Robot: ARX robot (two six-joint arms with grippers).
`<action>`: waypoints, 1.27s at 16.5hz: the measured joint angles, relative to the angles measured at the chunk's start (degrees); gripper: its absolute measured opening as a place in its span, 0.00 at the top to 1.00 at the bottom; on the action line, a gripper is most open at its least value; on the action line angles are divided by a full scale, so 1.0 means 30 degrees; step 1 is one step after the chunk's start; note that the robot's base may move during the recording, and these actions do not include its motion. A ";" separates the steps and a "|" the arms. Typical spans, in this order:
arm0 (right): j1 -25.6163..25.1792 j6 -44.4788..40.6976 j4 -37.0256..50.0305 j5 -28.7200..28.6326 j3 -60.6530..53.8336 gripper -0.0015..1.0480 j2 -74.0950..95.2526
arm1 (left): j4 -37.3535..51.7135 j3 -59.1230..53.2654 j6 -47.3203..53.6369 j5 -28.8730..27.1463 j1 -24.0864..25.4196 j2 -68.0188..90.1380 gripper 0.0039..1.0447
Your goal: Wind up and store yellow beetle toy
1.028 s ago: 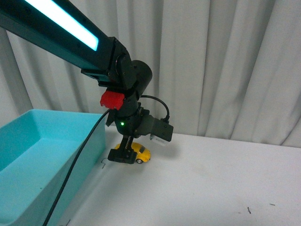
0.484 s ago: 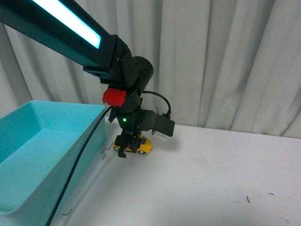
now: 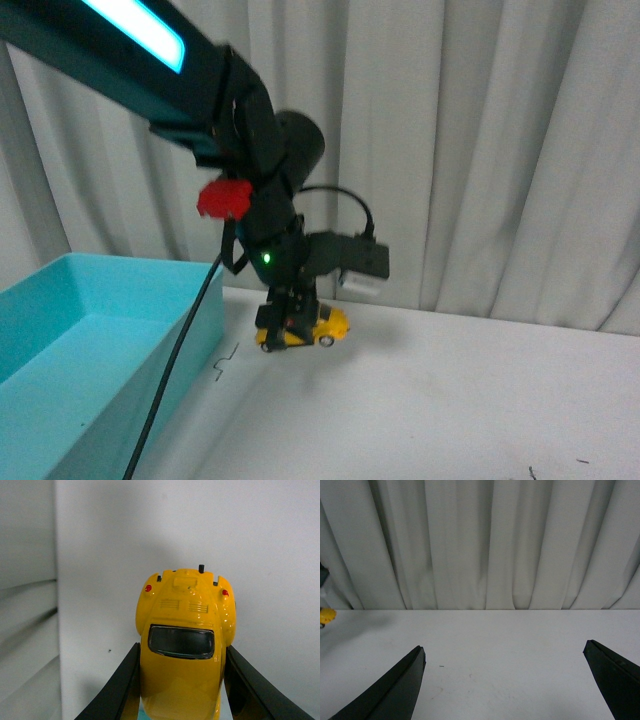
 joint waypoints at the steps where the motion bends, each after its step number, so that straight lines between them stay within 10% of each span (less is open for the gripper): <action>1: 0.0000 0.0000 0.0000 0.0000 0.0000 0.06 0.0000 | -0.0117 -0.0131 -0.0342 0.0386 0.0007 -0.0466 0.62; 7: 0.0000 0.0000 0.0000 0.0000 0.0000 0.06 0.0000 | 0.1668 -0.2696 -0.6288 0.5333 0.3381 -0.7453 0.62; 11: 0.0000 0.0000 0.0000 0.0000 0.0000 0.06 0.0000 | 0.3373 -0.7730 -1.4433 0.1472 0.8153 -0.9938 0.62; 21: 0.0000 0.0000 0.0000 0.0000 0.0000 0.06 0.0000 | 0.7140 -0.9952 -1.6415 -0.2477 0.9143 -0.4801 0.62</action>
